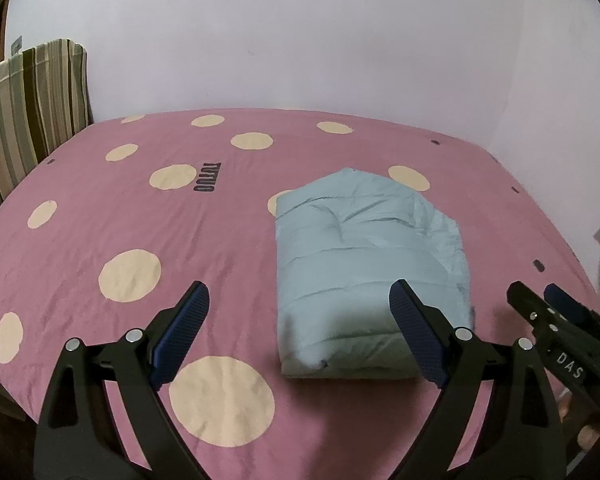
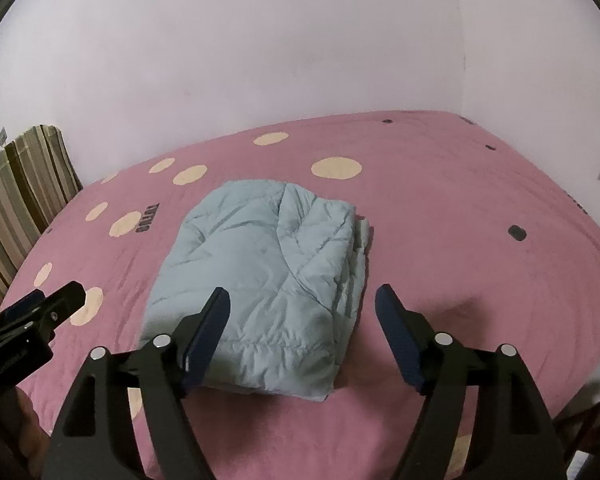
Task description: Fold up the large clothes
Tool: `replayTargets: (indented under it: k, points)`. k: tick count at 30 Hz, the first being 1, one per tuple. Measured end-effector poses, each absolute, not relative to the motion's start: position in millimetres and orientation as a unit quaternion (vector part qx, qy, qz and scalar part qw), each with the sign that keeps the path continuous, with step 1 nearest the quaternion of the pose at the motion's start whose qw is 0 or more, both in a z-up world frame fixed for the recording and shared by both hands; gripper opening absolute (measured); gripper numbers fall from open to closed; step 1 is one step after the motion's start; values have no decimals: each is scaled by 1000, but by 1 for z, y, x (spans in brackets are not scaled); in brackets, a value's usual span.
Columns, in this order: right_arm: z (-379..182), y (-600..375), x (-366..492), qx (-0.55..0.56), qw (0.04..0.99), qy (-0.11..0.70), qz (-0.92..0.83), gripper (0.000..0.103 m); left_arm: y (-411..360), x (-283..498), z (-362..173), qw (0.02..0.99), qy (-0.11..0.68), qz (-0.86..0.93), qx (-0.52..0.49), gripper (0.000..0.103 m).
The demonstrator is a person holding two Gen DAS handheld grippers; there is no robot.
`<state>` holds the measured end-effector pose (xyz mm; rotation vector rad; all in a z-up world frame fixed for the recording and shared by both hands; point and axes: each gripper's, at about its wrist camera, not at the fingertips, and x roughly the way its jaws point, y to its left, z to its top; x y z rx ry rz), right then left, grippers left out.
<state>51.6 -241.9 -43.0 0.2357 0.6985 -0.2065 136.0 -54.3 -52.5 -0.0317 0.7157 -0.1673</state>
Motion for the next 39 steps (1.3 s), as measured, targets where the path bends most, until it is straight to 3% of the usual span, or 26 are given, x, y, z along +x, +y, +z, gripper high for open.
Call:
replayTargets:
  k: [39]
  points:
    - [-36,-234,45,102,933,333,-93,75,-60,123,-52,934,348,-85,-6,92]
